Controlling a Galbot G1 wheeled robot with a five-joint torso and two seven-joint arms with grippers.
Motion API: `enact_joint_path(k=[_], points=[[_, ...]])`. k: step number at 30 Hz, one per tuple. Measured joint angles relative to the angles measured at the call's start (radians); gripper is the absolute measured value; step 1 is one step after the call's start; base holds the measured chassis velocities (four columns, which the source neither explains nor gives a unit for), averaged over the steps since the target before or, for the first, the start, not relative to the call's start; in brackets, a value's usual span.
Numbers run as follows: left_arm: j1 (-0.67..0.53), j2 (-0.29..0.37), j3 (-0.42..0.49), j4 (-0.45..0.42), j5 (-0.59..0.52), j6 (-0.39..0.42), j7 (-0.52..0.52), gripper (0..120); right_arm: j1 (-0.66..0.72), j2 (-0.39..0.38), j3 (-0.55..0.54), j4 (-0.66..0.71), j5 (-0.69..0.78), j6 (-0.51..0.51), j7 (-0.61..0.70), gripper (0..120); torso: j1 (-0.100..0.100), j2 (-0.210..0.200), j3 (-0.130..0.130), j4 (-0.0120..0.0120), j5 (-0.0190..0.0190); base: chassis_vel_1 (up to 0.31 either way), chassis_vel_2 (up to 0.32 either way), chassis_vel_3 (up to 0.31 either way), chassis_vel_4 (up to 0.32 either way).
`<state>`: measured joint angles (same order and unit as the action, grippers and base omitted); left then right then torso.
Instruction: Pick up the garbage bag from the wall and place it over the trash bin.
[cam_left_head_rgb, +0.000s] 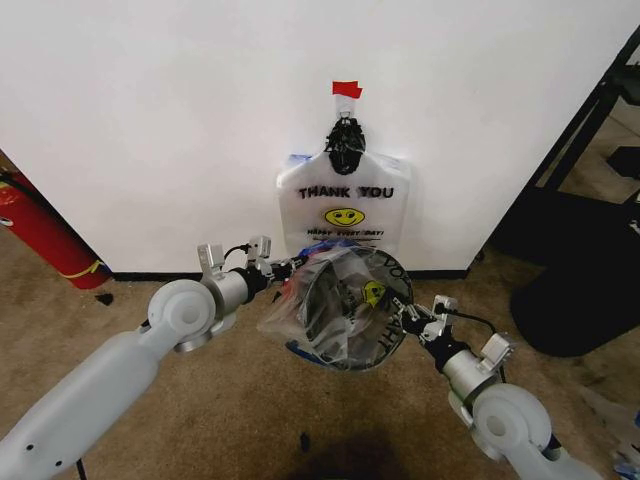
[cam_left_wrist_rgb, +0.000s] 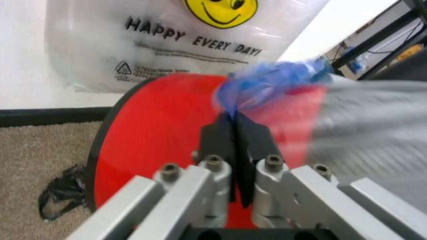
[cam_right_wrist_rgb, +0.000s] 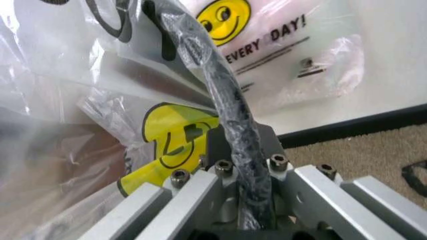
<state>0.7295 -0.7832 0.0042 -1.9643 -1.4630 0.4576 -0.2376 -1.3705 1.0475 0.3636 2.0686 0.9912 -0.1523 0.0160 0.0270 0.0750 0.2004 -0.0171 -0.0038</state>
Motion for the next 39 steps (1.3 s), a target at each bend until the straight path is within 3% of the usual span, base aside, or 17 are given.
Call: enact_joint_path(k=[3, 10, 16, 20, 22, 25, 36, 39], points=[[0.04, 0.01, -0.042, -0.035, 0.024, 0.002, -0.006, 21, 0.004, 0.039, 0.009, -0.002, 0.028, -0.016, 0.037, 0, 0.0, 0.0, 0.0, 0.0, -0.0001, 0.0, 0.0, 0.0, 0.0], [0.042, 0.005, -0.079, -0.061, 0.029, -0.037, -0.05, 43, 0.001, 0.088, 0.01, -0.004, 0.032, -0.055, 0.096, 0, 0.0, 0.0, 0.0, -0.0003, -0.0001, 0.0, 0.0, 0.0, 0.0], [0.058, -0.009, -0.116, -0.085, 0.026, -0.132, -0.096, 65, -0.006, 0.151, 0.028, 0.006, 0.074, -0.091, 0.2, 0, 0.0, 0.0, 0.0, 0.0, 0.0002, 0.0, 0.0, 0.0, 0.0], [0.074, -0.031, -0.125, -0.083, -0.02, -0.213, -0.105, 82, -0.04, 0.202, 0.11, 0.035, 0.164, -0.13, 0.287, 0, 0.0, 0.0, 0.0, -0.0004, 0.0001, 0.0, 0.0, 0.0, 0.0], [0.08, -0.036, -0.126, -0.08, -0.028, -0.228, -0.102, 86, -0.045, 0.212, 0.128, 0.04, 0.189, -0.142, 0.302, 0, 0.0, 0.0, 0.0, -0.0009, -0.0003, 0.0, 0.0, 0.0, 0.0], [0.122, -0.048, -0.136, -0.083, -0.065, -0.263, -0.078, 98, -0.05, 0.253, 0.201, 0.05, 0.308, -0.194, 0.358, 0, 0.0, 0.0, 0.0, -0.0002, 0.0006, 0.0, 0.0, 0.0, 0.0], [0.285, -0.067, -0.137, -0.103, -0.024, -0.281, 0.021, 100, -0.045, 0.27, 0.265, 0.048, 0.402, -0.242, 0.389, 0, 0.0, 0.0, 0.0, -0.0003, 0.0, 0.0, 0.0, 0.0, 0.0], [0.346, -0.071, -0.132, -0.107, 0.004, -0.294, 0.102, 100, -0.038, 0.268, 0.275, 0.044, 0.408, -0.244, 0.39, 0, 0.0, 0.0, 0.0, -0.0003, 0.0001, 0.0, 0.0, 0.0, 0.0]])
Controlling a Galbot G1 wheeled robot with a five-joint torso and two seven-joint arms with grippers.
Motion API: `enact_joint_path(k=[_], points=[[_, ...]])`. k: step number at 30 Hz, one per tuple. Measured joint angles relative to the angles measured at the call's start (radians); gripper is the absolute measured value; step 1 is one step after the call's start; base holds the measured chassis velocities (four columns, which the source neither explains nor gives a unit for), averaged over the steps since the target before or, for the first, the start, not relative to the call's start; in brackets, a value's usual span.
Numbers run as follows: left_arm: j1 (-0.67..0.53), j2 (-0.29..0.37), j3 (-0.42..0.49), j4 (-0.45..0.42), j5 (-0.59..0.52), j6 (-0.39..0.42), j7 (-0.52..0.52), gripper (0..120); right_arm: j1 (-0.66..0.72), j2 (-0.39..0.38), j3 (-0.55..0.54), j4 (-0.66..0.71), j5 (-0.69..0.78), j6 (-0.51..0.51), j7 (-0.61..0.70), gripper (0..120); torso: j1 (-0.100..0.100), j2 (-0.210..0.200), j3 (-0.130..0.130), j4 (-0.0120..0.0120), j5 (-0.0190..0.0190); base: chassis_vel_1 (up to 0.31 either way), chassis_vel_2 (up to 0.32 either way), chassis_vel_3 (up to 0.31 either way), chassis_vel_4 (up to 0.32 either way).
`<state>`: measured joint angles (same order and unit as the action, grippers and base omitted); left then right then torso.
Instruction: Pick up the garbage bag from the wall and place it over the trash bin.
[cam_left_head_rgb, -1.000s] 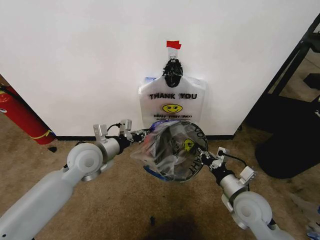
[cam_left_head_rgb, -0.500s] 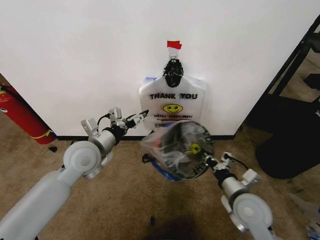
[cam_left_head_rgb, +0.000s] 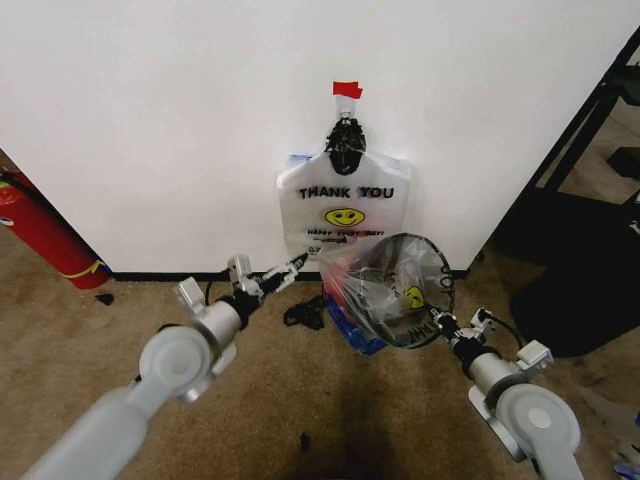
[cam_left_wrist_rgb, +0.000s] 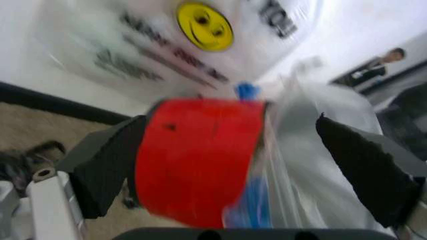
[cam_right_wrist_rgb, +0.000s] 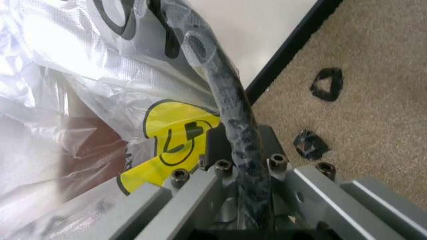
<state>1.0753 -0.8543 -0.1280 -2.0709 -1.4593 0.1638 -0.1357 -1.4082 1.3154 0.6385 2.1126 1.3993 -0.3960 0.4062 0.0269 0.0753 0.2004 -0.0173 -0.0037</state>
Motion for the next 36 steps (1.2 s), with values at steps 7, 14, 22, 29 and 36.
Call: enact_joint_path(k=[7, 14, 22, 29, 36], points=[[0.122, -0.017, 0.02, 0.005, 0.133, -0.045, 0.114, 100, 0.018, 0.006, 0.035, -0.008, 0.037, -0.024, 0.024, 0, 0.0, 0.0, 0.0, 0.0001, -0.0001, 0.0, 0.0, 0.0, 0.0], [0.134, -0.06, 0.055, 0.005, 0.211, -0.052, 0.121, 100, 0.022, 0.014, 0.029, 0.004, 0.037, -0.025, 0.029, 0, 0.0, 0.0, 0.0, 0.0001, 0.0, 0.0, 0.0, 0.0, 0.0], [0.096, -0.088, 0.083, 0.007, 0.218, -0.046, 0.095, 93, 0.01, 0.023, 0.009, 0.017, -0.003, -0.021, 0.028, 0, 0.0, 0.0, 0.0, 0.0, -0.0001, 0.0, 0.0, 0.0, 0.0], [0.069, -0.101, 0.109, 0.019, 0.215, -0.04, 0.089, 68, 0.01, 0.037, -0.009, 0.023, -0.025, -0.016, 0.024, 0, 0.0, 0.0, 0.0, 0.0001, -0.0001, 0.0, 0.0, 0.0, 0.0], [0.031, -0.115, 0.128, 0.037, 0.208, -0.042, 0.077, 45, 0.01, 0.047, -0.018, 0.024, -0.043, -0.011, 0.019, 0, 0.0, 0.0, 0.0, 0.0, -0.0002, 0.0, 0.0, 0.0, 0.0]])
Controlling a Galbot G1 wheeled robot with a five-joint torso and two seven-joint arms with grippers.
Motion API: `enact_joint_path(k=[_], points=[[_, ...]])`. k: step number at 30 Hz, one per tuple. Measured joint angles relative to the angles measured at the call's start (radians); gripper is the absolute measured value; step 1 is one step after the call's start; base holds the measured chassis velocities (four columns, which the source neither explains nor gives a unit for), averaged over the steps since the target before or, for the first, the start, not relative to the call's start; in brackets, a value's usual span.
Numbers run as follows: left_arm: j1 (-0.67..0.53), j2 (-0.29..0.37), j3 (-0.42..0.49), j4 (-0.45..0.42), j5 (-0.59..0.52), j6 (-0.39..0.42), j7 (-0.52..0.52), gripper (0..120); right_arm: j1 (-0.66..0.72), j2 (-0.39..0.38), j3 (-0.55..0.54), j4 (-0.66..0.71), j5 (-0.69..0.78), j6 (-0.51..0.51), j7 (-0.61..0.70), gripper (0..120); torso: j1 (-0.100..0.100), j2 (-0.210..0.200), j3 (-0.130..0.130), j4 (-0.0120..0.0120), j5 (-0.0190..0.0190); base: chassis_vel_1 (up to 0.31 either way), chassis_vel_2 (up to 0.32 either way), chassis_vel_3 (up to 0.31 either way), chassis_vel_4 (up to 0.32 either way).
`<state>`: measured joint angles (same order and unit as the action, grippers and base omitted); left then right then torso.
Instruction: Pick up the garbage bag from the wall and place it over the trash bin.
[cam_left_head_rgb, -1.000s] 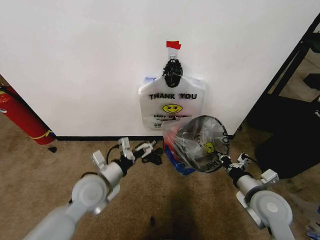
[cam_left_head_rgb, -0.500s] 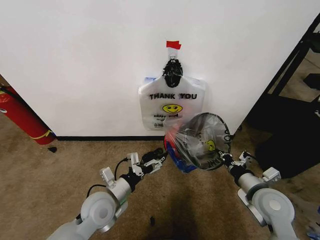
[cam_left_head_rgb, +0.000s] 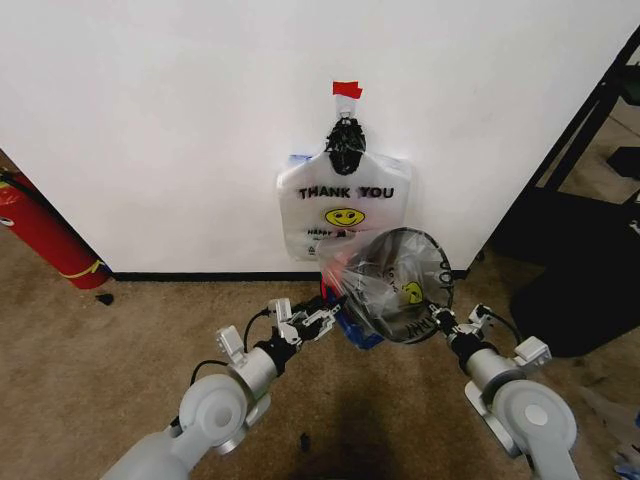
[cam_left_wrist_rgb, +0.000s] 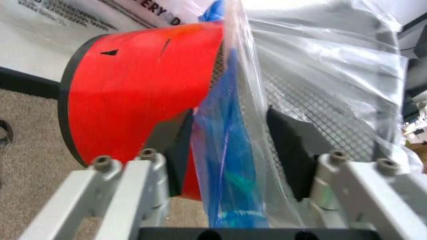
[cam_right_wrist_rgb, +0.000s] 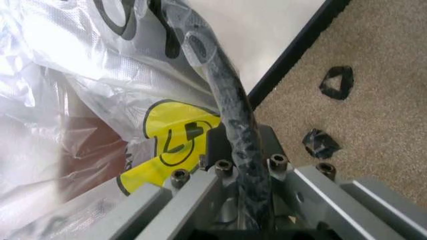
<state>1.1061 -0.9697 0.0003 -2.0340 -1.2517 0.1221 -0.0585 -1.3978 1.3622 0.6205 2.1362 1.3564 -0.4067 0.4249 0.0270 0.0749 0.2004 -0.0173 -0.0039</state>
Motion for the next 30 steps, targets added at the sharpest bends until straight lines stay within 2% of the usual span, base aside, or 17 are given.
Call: enact_joint_path(k=[4, 5, 11, 20, 30], points=[[-0.004, 0.001, 0.002, 0.003, -0.004, -0.005, -0.003, 28, -0.001, 0.001, 0.001, -0.001, -0.006, 0.002, -0.004, 0, 0.0, 0.0, 0.0, 0.0001, 0.0, 0.0, 0.0, 0.0, 0.0], [-0.004, 0.001, 0.002, 0.003, -0.004, -0.005, -0.003, 28, -0.001, 0.001, 0.001, -0.001, -0.006, 0.002, -0.004, 0, 0.0, 0.0, 0.0, 0.0001, 0.0, 0.0, 0.0, 0.0, 0.0], [-0.002, -0.012, 0.007, 0.002, 0.006, -0.015, -0.005, 0, 0.005, 0.0, 0.003, -0.005, -0.01, 0.006, -0.006, 0, 0.0, 0.0, 0.0, 0.0001, 0.0, 0.0, 0.0, 0.0, 0.0], [-0.004, -0.028, 0.012, 0.033, 0.068, -0.017, -0.044, 0, -0.003, 0.004, 0.003, 0.022, 0.004, 0.002, 0.007, 0, 0.0, 0.0, 0.0, 0.0001, 0.0, 0.0, 0.0, 0.0, 0.0], [-0.046, -0.087, 0.034, 0.106, 0.121, -0.017, -0.105, 0, -0.01, -0.004, 0.001, 0.052, 0.014, -0.005, 0.021, 0, 0.0, 0.0, 0.0, 0.0001, 0.0001, 0.0, 0.0, 0.0, 0.0]])
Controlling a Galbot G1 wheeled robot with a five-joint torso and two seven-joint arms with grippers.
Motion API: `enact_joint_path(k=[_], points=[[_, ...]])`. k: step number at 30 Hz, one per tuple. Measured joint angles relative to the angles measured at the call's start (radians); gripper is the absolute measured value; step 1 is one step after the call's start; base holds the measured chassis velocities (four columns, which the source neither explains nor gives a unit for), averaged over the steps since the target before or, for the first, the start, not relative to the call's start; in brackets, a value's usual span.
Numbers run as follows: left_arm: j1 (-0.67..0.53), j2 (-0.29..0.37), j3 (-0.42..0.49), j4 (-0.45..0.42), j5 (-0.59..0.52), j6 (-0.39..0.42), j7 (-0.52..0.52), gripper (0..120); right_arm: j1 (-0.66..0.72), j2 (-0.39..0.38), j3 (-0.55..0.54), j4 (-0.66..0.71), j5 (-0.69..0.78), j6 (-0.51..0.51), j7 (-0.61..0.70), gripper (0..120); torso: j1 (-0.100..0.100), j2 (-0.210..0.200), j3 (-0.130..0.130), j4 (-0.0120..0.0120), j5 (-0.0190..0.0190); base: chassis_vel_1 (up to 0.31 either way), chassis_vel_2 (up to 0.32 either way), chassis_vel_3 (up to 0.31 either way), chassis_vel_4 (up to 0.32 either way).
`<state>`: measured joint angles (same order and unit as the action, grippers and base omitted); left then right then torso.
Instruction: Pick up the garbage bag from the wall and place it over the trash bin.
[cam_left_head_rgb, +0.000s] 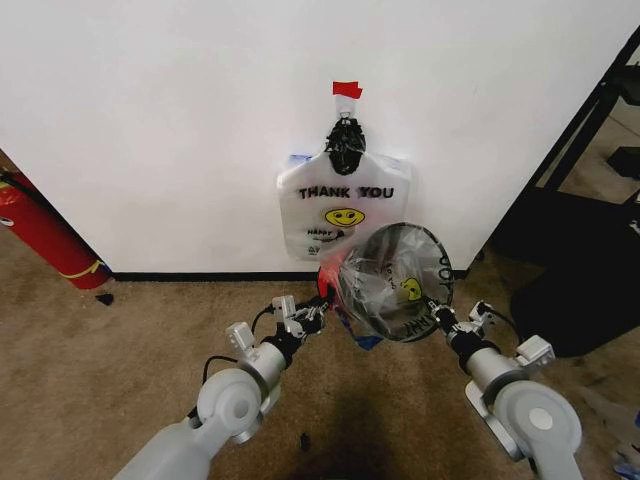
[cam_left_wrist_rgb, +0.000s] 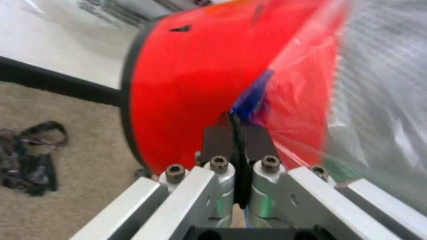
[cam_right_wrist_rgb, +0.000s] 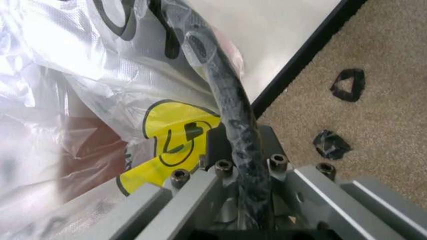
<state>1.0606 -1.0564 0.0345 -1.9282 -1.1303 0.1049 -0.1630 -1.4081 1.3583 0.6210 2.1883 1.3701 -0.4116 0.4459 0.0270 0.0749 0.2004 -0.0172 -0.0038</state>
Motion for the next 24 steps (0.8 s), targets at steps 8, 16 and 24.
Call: enact_joint_path(k=[8, 16, 24], points=[[-0.004, 0.004, -0.008, 0.013, 0.011, 0.004, -0.028, 0, -0.011, 0.001, -0.001, 0.0, -0.009, -0.001, -0.004, 0, 0.0, 0.0, 0.0, -0.0001, -0.0001, 0.0, 0.0, 0.0, 0.0], [0.097, 0.099, -0.061, -0.105, 0.032, 0.048, -0.004, 22, 0.003, 0.001, -0.003, -0.026, -0.033, 0.005, -0.009, 0, 0.0, 0.0, 0.0, 0.0, -0.0001, 0.0, 0.0, 0.0, 0.0], [0.207, 0.19, -0.135, -0.183, 0.131, 0.067, 0.01, 51, 0.01, -0.007, -0.01, -0.064, -0.071, 0.019, -0.023, 0, 0.0, 0.0, 0.0, 0.0, -0.0002, 0.0, 0.0, 0.0, 0.0]])
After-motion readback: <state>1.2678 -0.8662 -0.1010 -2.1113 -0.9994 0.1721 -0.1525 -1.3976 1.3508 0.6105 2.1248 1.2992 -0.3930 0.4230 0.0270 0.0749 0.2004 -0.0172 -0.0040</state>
